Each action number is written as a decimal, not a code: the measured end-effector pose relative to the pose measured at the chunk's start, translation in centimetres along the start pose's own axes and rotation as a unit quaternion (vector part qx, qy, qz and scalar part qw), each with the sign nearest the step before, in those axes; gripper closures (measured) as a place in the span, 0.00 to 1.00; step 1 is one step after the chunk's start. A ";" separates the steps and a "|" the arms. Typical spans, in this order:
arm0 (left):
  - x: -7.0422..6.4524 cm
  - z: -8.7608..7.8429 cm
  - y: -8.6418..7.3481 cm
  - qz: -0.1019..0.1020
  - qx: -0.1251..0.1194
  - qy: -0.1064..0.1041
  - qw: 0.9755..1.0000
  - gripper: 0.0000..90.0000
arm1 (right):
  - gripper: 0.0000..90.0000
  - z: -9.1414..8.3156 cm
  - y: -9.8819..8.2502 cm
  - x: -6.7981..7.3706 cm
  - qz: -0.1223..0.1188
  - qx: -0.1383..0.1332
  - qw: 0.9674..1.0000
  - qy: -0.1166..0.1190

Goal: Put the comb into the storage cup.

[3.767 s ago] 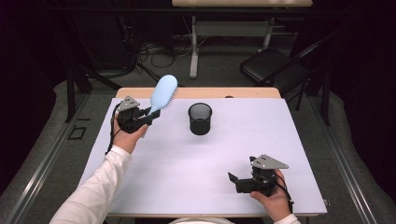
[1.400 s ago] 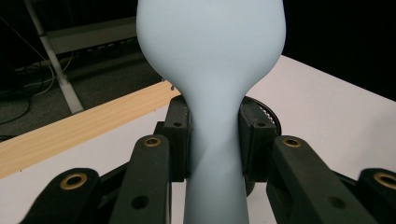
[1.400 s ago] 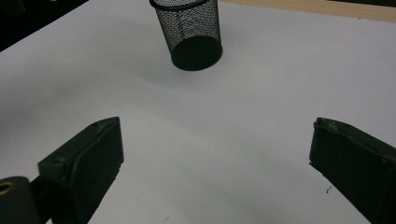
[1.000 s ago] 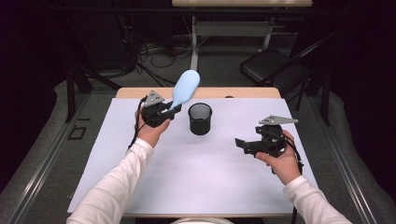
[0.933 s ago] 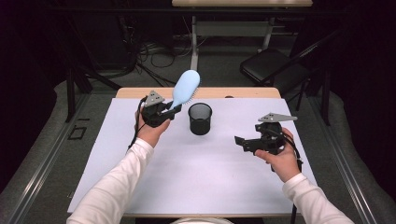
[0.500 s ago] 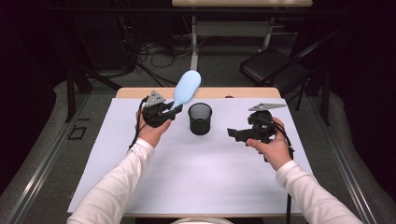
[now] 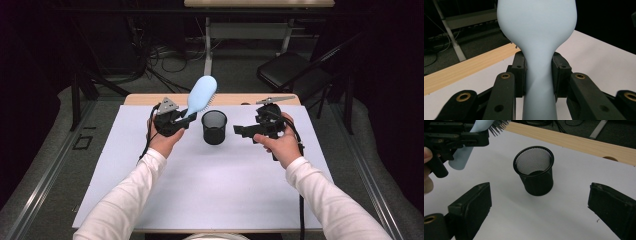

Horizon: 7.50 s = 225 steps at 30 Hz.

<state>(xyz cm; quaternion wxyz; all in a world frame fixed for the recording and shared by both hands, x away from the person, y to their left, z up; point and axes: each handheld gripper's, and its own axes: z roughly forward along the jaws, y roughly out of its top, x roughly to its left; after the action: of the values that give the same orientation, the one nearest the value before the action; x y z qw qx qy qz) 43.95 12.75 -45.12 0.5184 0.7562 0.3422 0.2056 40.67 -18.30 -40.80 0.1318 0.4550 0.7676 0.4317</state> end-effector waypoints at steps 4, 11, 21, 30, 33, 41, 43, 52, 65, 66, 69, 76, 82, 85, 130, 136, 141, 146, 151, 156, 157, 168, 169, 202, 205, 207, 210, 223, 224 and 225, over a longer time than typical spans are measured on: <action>-0.2 0.1 0.0 0.002 0.002 -0.003 1.000 0.77 | 0.05 0.7 1.3 0.6 -0.005 0.002 1.000 0.005; -0.4 0.3 0.1 0.003 0.001 -0.005 1.000 0.77 | 0.05 1.7 2.7 0.9 -0.005 0.004 1.000 0.004; -0.9 0.8 0.2 0.004 -0.001 -0.013 1.000 0.77 | 0.05 2.9 4.8 0.2 0.029 -0.005 1.000 0.005; -1.1 1.0 0.3 0.005 0.001 -0.015 1.000 0.77 | 0.06 3.7 5.7 -0.2 0.039 -0.010 0.999 -0.005; -1.1 1.1 0.3 0.006 0.001 -0.015 1.000 0.77 | 0.06 4.1 6.2 -0.7 0.051 -0.013 0.999 -0.010; -1.2 1.4 0.3 0.008 0.003 -0.014 1.000 0.77 | 0.08 5.1 6.8 -1.4 0.059 -0.015 0.998 -0.023; -1.2 1.4 0.4 0.006 0.002 -0.014 1.000 0.77 | 0.08 5.3 6.9 -1.4 0.059 -0.014 0.998 -0.025; -0.9 1.7 0.2 0.001 0.002 -0.008 1.000 0.77 | 0.08 6.3 7.3 -2.2 0.064 -0.007 0.997 -0.032; -1.0 2.3 0.0 -0.001 0.001 -0.013 1.000 0.77 | 0.08 6.0 7.8 -3.0 0.106 -0.037 0.994 0.011; -1.0 2.3 0.1 0.000 0.001 -0.013 1.000 0.77 | 0.08 6.1 7.8 -3.0 0.112 -0.039 0.993 0.018; -1.1 2.3 0.1 -0.001 0.000 -0.014 1.000 0.77 | 0.08 6.3 7.9 -2.7 0.121 -0.042 0.991 0.033; -1.2 2.3 0.1 0.001 -0.002 -0.020 1.000 0.77 | 0.08 7.0 7.9 -2.1 0.122 -0.042 0.990 0.048; -1.5 2.3 0.1 0.001 -0.005 -0.025 1.000 0.77 | 0.08 7.5 7.9 -1.7 0.123 -0.046 0.989 0.062; -1.6 2.3 0.1 0.002 -0.006 -0.026 1.000 0.77 | 0.08 7.7 7.8 -1.5 0.124 -0.045 0.989 0.069; -1.5 2.4 -0.6 0.001 -0.005 -0.036 0.999 0.77 | 0.31 9.5 7.8 -0.6 0.138 -0.045 0.979 0.144; -1.4 2.6 -1.0 0.002 0.003 -0.037 0.999 0.77 | 0.40 9.4 7.7 -0.8 0.144 -0.051 0.977 0.152; -1.4 2.7 -1.1 0.003 0.005 -0.038 0.999 0.77 | 0.42 9.4 7.6 -0.8 0.145 -0.051 0.976 0.152; -1.4 2.6 -1.1 0.005 0.005 -0.037 0.999 0.77 | 0.44 9.4 7.6 -0.8 0.143 -0.047 0.977 0.148; -1.4 2.6 -1.0 0.005 0.006 -0.038 0.999 0.77 | 0.44 9.4 7.6 -0.7 0.140 -0.043 0.978 0.149; -1.4 2.6 -1.1 0.007 0.007 -0.038 0.999 0.77 | 0.46 9.5 7.5 -0.8 0.150 -0.034 0.976 0.156; -1.4 2.6 -1.1 0.007 0.007 -0.037 0.999 0.77 | 0.48 9.4 7.5 -0.9 0.159 -0.036 0.972 0.172; -1.4 2.5 -1.1 0.007 0.004 -0.038 0.999 0.77 | 0.51 9.3 7.5 -1.0 0.182 -0.041 0.965 0.182; -1.3 2.5 -1.1 0.009 0.006 -0.037 0.999 0.77 | 0.51 9.4 7.5 -1.0 0.188 -0.041 0.964 0.184; -1.5 2.4 -1.0 0.008 -0.006 -0.038 0.999 0.76 | 0.56 9.1 7.4 -1.6 0.250 -0.019 0.948 0.196; -1.5 2.4 -1.0 0.009 -0.007 -0.037 0.999 0.75 | 0.56 9.1 7.4 -1.7 0.256 -0.017 0.946 0.198; -1.5 2.4 -1.0 0.009 -0.007 -0.039 0.999 0.75 | 0.56 9.1 7.4 -1.7 0.257 -0.016 0.946 0.199; -1.5 2.4 -1.0 0.009 -0.007 -0.038 0.999 0.72 | 0.56 9.2 7.4 -1.8 0.262 -0.016 0.944 0.200; -1.4 2.3 -1.3 0.008 0.000 -0.020 1.000 0.52 | 0.57 9.5 6.6 -2.3 0.277 -0.038 0.941 0.191; -1.3 2.3 -1.3 0.008 -0.001 -0.019 1.000 0.51 | 0.57 9.5 6.6 -2.4 0.276 -0.038 0.941 0.191; -1.3 2.3 -1.3 0.007 0.000 -0.018 1.000 0.48 | 0.57 9.4 6.6 -2.4 0.277 -0.041 0.941 0.190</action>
<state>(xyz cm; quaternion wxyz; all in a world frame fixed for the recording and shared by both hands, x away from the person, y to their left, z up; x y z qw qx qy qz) 44.17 10.61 -47.13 0.5228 0.7624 0.3276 0.1953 51.42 -13.69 -41.71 -0.1226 0.5533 0.6034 0.5610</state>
